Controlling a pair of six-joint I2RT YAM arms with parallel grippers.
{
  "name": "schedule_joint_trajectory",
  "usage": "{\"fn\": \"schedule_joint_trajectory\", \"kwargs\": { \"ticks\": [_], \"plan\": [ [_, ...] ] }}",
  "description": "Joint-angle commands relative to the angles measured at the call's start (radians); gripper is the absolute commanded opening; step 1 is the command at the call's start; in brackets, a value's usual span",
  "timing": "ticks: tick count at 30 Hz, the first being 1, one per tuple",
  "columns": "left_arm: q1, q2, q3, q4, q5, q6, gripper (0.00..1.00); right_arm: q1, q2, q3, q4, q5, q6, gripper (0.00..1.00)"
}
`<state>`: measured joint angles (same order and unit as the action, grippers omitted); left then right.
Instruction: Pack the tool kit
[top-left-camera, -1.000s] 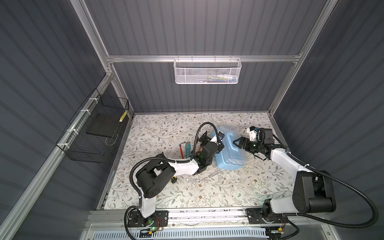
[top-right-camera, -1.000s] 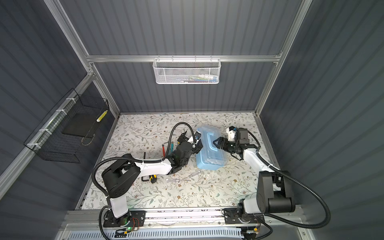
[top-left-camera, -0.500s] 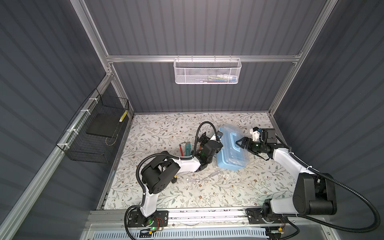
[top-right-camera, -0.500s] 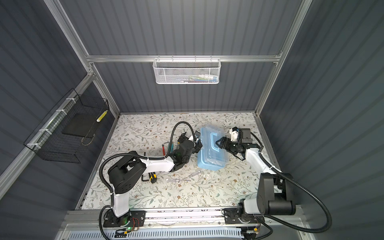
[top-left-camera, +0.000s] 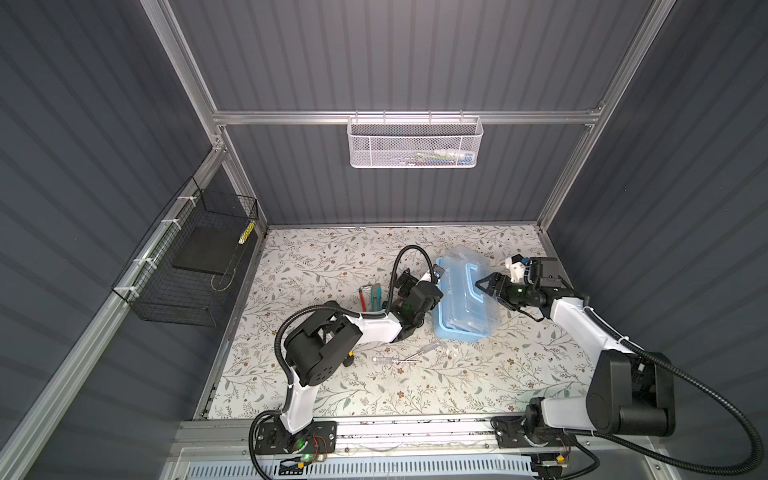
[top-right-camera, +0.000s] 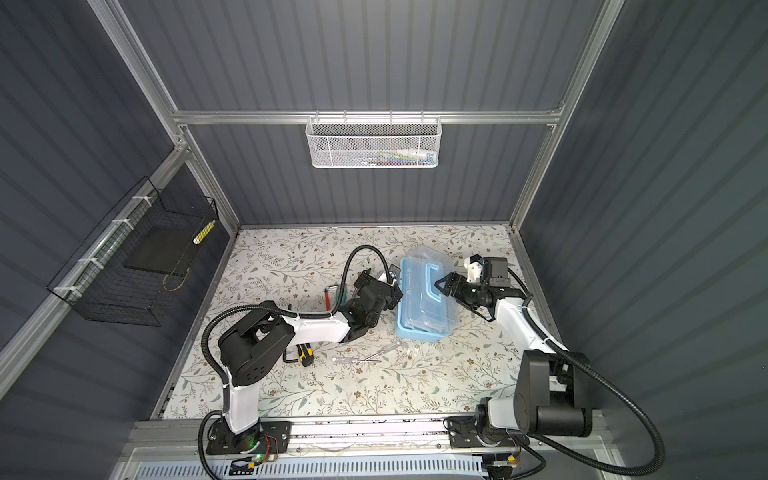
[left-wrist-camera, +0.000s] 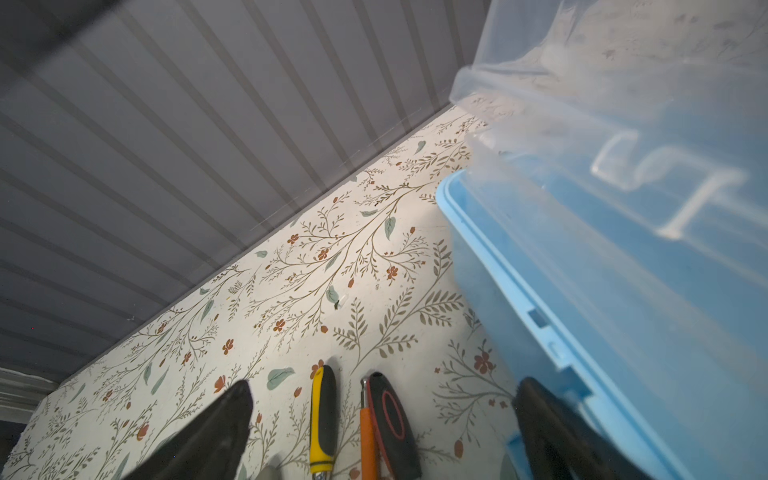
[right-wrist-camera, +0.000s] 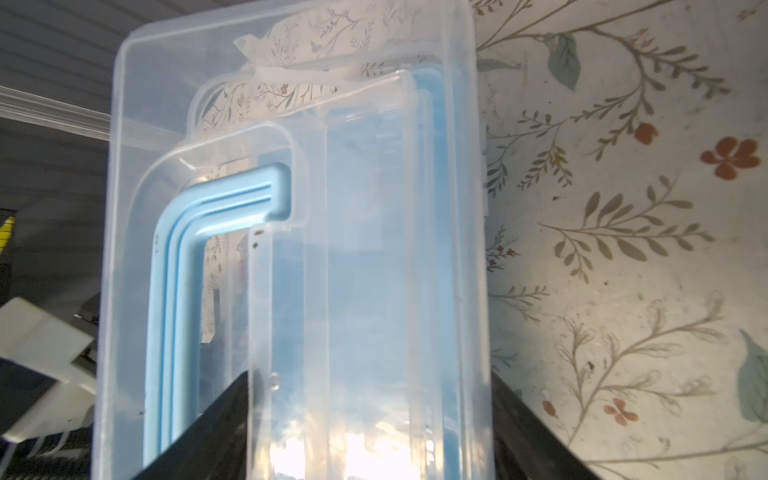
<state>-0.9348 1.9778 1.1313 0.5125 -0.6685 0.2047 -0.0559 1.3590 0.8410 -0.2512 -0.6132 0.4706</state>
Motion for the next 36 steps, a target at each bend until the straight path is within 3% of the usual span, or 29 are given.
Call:
{"fn": "schedule_joint_trajectory", "kwargs": {
  "ticks": [1, 10, 15, 22, 33, 36],
  "plan": [
    [-0.011, 0.033, 0.034, -0.021, 0.030, -0.018, 1.00, -0.012, -0.032, -0.018, 0.049, -0.137, 0.061, 0.71],
    [-0.002, 0.026, 0.030, -0.036, 0.023, -0.042, 1.00, -0.086, -0.012, -0.107, 0.181, -0.241, 0.100, 0.72],
    [-0.001, 0.003, 0.035, -0.055, 0.028, -0.052, 1.00, -0.135, 0.015, -0.184, 0.376, -0.327, 0.187, 0.73],
    [-0.001, -0.046, 0.033, -0.095, 0.047, -0.078, 1.00, -0.182, 0.066, -0.206, 0.492, -0.407, 0.233, 0.74],
    [0.000, -0.170, 0.078, -0.234, 0.186, -0.156, 1.00, -0.227, 0.087, -0.239, 0.561, -0.449, 0.264, 0.74],
    [0.000, -0.194, 0.102, -0.292, 0.275, -0.177, 1.00, -0.234, 0.091, -0.240, 0.571, -0.460, 0.263, 0.74]
  ]
}}
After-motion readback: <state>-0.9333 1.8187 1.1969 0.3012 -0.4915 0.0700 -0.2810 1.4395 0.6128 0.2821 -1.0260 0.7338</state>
